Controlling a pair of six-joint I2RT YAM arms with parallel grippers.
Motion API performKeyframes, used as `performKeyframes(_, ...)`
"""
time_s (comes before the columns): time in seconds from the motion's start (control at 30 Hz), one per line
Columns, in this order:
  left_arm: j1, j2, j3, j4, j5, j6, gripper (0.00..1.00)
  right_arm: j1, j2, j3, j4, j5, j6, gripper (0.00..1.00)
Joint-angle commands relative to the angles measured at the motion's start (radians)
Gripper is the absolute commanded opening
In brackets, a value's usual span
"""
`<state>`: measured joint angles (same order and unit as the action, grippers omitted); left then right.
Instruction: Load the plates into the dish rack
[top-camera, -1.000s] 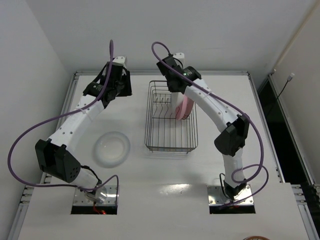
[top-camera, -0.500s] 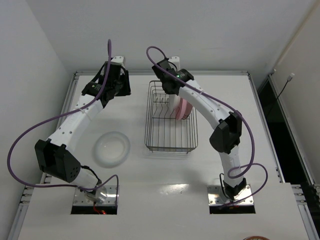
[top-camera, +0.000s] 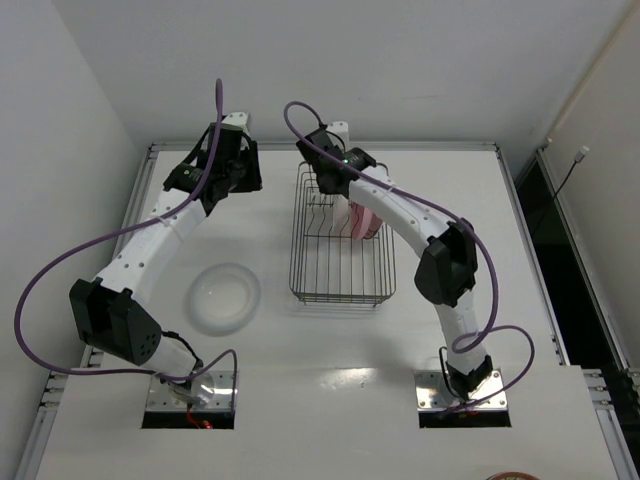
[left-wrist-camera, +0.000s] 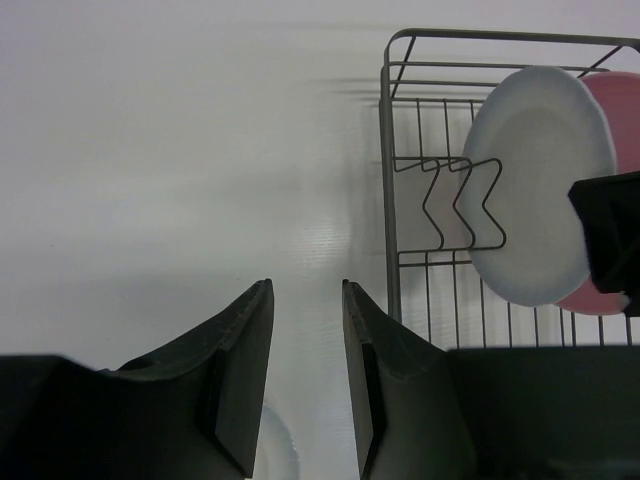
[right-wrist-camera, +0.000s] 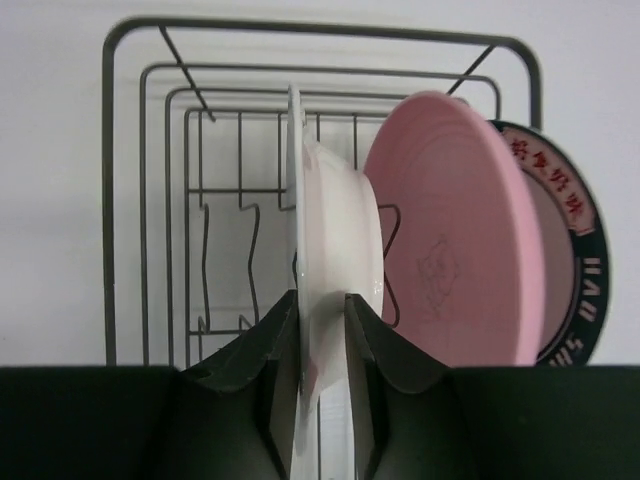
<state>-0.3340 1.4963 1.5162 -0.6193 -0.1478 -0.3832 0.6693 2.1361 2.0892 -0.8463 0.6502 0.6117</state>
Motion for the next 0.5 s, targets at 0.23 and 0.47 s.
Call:
performKeyframes(0.23, 0.009, -0.045, 0.002, 0.02, 0.011, -0.008, 0.31, -0.008, 0.015, -0.092, 0.03, -0.047, 0.028, 0.48)
performKeyframes(0.47, 0.009, -0.045, 0.002, 0.02, 0.011, -0.008, 0.32, -0.008, -0.037, -0.038, 0.006, -0.047, 0.028, 0.53)
